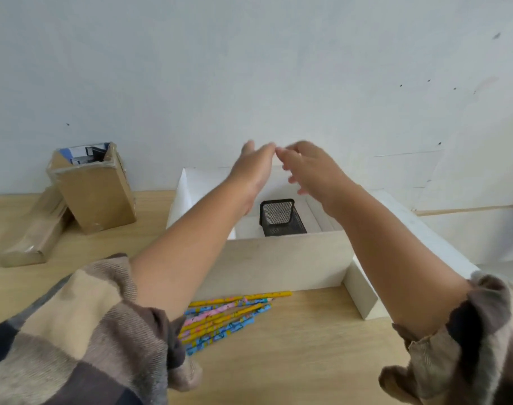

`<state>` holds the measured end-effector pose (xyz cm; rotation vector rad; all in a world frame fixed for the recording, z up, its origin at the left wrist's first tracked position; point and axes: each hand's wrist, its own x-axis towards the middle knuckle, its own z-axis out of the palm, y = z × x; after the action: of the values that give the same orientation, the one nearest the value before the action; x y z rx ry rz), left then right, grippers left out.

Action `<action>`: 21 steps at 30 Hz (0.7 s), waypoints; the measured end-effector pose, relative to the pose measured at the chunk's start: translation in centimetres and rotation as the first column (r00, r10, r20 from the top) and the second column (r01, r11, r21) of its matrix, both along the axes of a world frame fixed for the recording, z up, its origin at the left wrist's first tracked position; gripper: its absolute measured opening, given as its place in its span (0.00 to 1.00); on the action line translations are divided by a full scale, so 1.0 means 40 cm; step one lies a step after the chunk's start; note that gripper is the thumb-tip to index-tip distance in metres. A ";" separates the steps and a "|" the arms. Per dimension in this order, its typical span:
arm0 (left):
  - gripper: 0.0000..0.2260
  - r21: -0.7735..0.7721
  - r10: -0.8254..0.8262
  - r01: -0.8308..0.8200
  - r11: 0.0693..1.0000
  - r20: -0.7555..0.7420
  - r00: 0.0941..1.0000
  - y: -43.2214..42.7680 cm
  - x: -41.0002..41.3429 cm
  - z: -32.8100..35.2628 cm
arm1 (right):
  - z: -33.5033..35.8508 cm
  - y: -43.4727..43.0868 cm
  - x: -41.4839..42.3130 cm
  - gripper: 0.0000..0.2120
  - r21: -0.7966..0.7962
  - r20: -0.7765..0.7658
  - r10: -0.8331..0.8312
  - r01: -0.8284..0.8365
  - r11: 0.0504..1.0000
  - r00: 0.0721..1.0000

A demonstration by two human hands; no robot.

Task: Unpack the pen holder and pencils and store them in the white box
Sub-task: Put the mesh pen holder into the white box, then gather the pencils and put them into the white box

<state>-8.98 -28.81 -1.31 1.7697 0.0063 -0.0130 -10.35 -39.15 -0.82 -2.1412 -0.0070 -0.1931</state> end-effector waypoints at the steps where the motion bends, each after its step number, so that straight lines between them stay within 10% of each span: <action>1: 0.25 -0.026 0.019 -0.017 1.000 0.087 0.996 0.013 -0.021 0.011 | 0.014 0.019 -0.027 0.15 0.041 0.056 0.014 -0.016 0.999 0.998; 8: 0.18 -0.176 0.282 -0.221 0.959 0.587 0.759 0.180 -0.258 -0.072 | -0.035 0.159 -0.248 0.08 0.202 0.083 0.300 -0.311 0.929 0.950; 15: 0.10 0.008 0.287 -0.306 0.952 0.322 0.902 0.345 -0.378 -0.351 | -0.325 0.218 -0.303 0.10 -0.566 -0.126 0.374 -0.376 0.733 0.919; 21: 0.10 -0.007 0.359 -0.367 0.930 0.230 0.905 0.406 -0.413 -0.446 | -0.423 0.222 -0.318 0.10 -0.703 -0.008 0.412 -0.299 0.646 0.911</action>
<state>-25.49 -12.59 -19.17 1.7740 0.1722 0.4642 -23.06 -30.27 -17.76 -2.8129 -0.7027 -0.1276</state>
